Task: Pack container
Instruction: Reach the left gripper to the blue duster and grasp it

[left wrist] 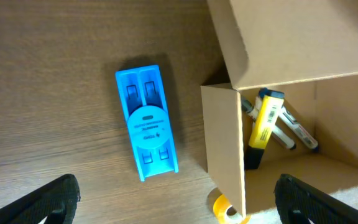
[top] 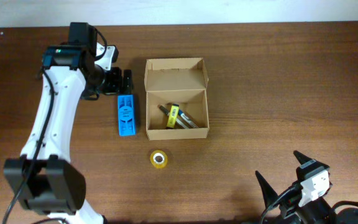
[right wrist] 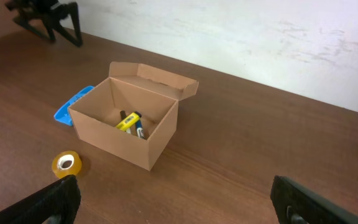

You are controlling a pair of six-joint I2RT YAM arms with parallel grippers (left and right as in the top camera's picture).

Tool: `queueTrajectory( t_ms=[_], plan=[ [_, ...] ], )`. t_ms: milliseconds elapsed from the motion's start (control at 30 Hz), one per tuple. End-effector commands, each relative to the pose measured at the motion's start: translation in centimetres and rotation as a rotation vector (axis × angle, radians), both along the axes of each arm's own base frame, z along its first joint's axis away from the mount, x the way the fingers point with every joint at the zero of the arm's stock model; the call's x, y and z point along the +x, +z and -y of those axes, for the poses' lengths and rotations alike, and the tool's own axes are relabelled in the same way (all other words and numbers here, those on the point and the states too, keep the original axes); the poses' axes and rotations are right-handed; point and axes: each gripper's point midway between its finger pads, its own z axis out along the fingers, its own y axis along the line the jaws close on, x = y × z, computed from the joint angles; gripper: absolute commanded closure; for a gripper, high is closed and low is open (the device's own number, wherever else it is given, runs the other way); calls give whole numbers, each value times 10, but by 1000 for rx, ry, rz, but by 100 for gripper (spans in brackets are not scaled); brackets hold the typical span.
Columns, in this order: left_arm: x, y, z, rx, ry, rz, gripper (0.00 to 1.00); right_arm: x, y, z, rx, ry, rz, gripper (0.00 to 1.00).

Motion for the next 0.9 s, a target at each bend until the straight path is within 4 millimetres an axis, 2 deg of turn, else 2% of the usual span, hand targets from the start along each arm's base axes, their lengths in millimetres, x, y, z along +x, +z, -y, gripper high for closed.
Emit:
queueTrajectory(
  t_ms=[0,167,400,600,867],
  plan=[
    [7,-33,0,-25,104,-111,1,0,1,3,10,-17,5,1],
    [7,-79,-5,0,196,-243,1,0,1,3,10,-17,5,1],
    [1,-113,-9,62,215,-338,1,0,1,3,10,-17,5,1],
    [-11,-137,-10,169,183,-407,0,0,1,3,10,-17,5,1],
    [-13,-147,-10,187,181,-432,0,0,1,3,10,-17,5,1]
  ],
)
